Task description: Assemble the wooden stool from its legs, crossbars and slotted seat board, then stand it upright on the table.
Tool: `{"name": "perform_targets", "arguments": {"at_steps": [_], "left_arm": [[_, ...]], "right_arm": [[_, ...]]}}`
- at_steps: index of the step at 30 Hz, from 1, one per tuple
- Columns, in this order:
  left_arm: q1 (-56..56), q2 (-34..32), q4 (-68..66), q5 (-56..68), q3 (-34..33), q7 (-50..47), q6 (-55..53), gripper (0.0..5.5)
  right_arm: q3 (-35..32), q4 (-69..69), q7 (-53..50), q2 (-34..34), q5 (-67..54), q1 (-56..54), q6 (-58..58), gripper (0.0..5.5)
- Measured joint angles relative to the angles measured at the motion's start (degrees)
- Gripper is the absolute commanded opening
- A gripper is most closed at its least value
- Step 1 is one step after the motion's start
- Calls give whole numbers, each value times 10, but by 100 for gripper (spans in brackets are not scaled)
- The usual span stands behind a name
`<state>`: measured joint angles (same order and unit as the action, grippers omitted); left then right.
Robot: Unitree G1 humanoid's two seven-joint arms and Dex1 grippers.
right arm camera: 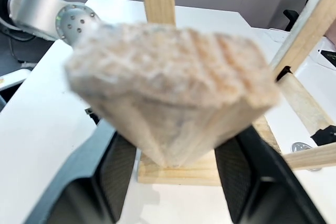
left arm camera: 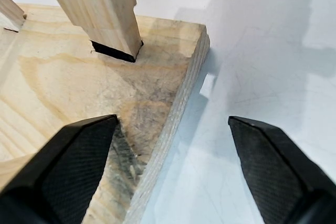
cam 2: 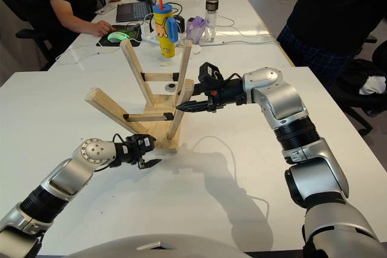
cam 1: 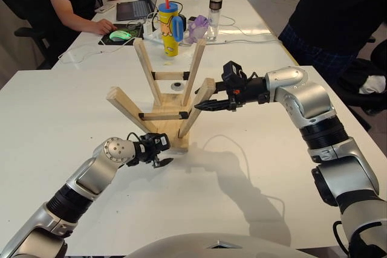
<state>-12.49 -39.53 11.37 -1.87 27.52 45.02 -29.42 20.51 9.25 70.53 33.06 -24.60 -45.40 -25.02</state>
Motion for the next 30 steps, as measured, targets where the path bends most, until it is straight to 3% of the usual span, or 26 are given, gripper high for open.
{"name": "perform_targets", "arguments": {"at_steps": [7, 15, 30], "left_arm": [[1, 0, -1, 0, -2, 0, 3, 390], [-5, -1, -22, -17, -14, -1, 2, 390], [-3, 5, -27, -22, -24, -1, 6, 390]], "right_arm": [[3, -40, -19, 7, 1, 14, -8, 205], [12, 50, -25, -50, 20, -41, -31, 205], [37, 49, -3, -51, 50, -64, -8, 205]]}}
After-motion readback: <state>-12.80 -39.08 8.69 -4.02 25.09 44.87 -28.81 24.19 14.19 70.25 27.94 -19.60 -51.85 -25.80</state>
